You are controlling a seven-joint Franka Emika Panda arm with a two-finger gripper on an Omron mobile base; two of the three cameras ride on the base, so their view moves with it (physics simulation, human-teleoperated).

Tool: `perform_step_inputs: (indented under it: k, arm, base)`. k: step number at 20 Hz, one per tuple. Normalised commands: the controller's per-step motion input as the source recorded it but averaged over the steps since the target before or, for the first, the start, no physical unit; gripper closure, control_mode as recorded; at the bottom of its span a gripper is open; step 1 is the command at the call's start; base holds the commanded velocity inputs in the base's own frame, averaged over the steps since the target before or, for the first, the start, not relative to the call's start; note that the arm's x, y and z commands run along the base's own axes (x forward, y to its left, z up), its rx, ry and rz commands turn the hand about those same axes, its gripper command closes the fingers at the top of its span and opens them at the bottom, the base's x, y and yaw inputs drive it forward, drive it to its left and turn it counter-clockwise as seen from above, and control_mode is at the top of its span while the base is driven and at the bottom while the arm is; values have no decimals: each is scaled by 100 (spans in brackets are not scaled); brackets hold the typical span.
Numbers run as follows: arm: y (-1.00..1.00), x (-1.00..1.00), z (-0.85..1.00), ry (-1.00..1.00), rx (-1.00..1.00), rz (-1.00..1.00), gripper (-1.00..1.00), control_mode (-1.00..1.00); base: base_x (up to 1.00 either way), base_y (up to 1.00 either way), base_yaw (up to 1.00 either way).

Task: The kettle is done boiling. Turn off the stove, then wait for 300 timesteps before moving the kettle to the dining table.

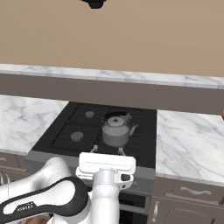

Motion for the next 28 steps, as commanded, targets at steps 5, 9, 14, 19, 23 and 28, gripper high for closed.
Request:
perform_step_inputs:
  k: [5, 9, 14, 19, 23, 28]
  arm:
    - [5, 44, -10, 14, -1, 0, -100, -100]
    - [0, 45, -7, 3, 0, 0, -100, -100]
    - [0, 40, 0, 10, 0, 0, -100, -100]
    - [0, 44, -2, 11, -5, 0, -100, -100]
    - [0, 44, -1, 8, -16, 0, -100, -100]
    - [0, 40, -1, 3, -16, 0, -100, -100]
  base:
    - [0, 0, 0]
    - [0, 0, 0]
    - [0, 0, 0]
    - [0, 0, 0]
    - [0, 0, 0]
    - [0, 0, 0]
